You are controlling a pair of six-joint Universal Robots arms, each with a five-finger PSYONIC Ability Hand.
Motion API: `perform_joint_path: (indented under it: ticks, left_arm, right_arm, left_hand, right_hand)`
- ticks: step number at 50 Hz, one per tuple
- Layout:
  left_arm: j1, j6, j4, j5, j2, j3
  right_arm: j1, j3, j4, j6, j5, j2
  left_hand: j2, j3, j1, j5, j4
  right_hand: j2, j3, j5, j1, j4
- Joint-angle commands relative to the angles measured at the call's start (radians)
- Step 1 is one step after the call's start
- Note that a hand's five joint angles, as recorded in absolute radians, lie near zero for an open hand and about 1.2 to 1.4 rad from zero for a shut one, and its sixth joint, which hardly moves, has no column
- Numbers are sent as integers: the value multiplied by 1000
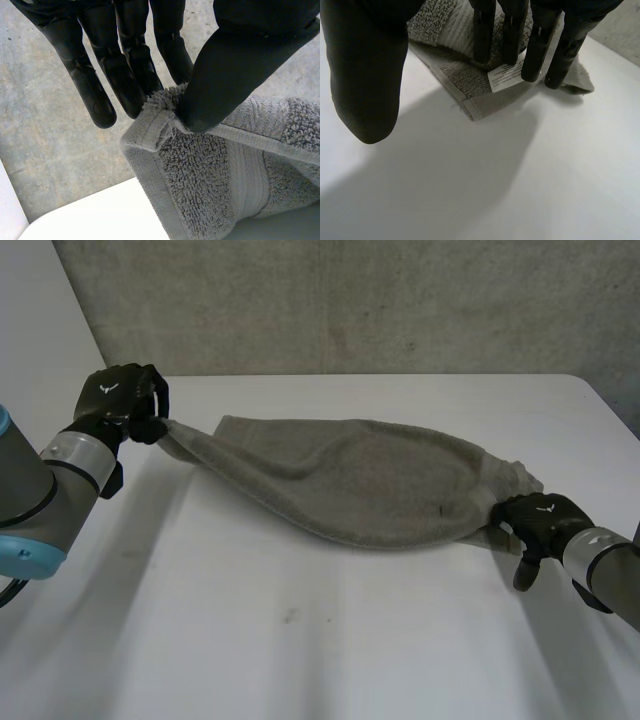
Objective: Fold the towel.
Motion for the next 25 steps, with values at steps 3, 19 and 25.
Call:
perform_joint_path:
  ticks: [3, 19, 25]
  left_arm:
    - [0, 0, 2, 0, -4, -1]
    - [0, 2, 5, 2, -13, -2]
    - [0, 3, 6, 3, -14, -2]
  right_arm:
    - [7, -31, -81, 3, -1, 36]
    - [9, -128, -97, 1, -5, 135]
    - [10, -160, -95, 3, -5, 158]
  left_hand:
    - [178, 180, 200, 209, 178]
    - [178, 180, 200, 209, 178]
    - [178, 180, 200, 209, 178]
  right_hand:
    - [49, 68, 112, 64, 78]
    - [190, 209, 253, 205, 219]
    - [255, 274, 318, 269, 284]
